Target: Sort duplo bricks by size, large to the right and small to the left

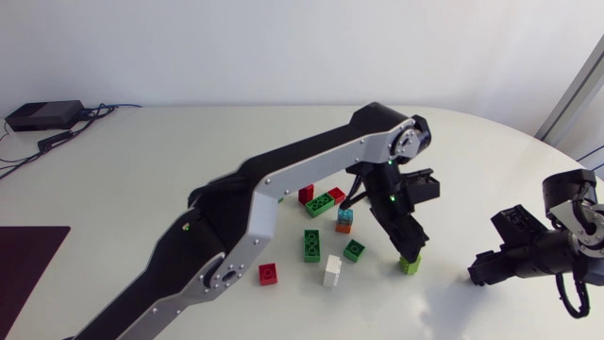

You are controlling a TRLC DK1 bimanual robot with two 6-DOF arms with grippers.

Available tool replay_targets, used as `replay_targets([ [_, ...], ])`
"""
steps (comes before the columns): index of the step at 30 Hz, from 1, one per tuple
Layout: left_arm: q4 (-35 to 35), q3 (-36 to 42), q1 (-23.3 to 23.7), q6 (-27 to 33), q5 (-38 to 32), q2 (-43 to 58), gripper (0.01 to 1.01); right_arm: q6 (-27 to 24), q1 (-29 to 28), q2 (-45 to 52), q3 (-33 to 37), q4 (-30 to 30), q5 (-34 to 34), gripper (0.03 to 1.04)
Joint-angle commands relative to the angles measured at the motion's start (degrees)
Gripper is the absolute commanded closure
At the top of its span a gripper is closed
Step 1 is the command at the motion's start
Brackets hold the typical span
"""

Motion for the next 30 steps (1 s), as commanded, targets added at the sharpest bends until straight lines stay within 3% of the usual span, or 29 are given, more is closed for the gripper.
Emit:
replay_targets([
  [1, -1.5, 0.9, 3.7, 0.4, -0.2, -2.1, 0.075, -0.5, 1.2, 1.0, 1.3, 0.1, 0.2, 0.28],
  [3, 0.1, -3.8, 5.7, 0.1, -0.6, -6.3, 0.057, 0.4, 2.8, -0.1, 1.6, -0.1, 0.3, 0.11],
  [7, 14.0, -25.7, 8.5, -1.2, -8.0, -19.4, 0.057, 4.1, 10.0, -3.8, 3.3, -2.1, 0.9, 0.11],
  [13, 24.7, -45.4, 14.0, -1.2, -12.4, -28.6, 0.057, 11.9, 28.8, -6.5, 6.5, -3.7, 1.7, 0.11],
  [17, 27.8, -48.4, 17.2, -1.2, -13.0, -29.2, 0.057, 14.7, 40.4, -3.0, 10.3, -2.9, 3.5, 0.11],
  [21, 29.7, -48.5, 17.8, -1.2, -14.2, -27.9, 0.057, 15.0, 47.5, 2.5, 13.9, -1.8, 4.0, 0.11],
  [27, 31.6, -47.0, 18.5, -1.1, -14.8, -24.7, 0.057, 13.6, 53.4, 10.6, 17.2, -1.2, 1.8, 0.11],
  [30, 30.9, -43.7, 18.6, -1.2, -15.1, -21.3, 0.141, 12.9, 54.0, 14.2, 17.5, -0.6, 0.3, 0.11],
])
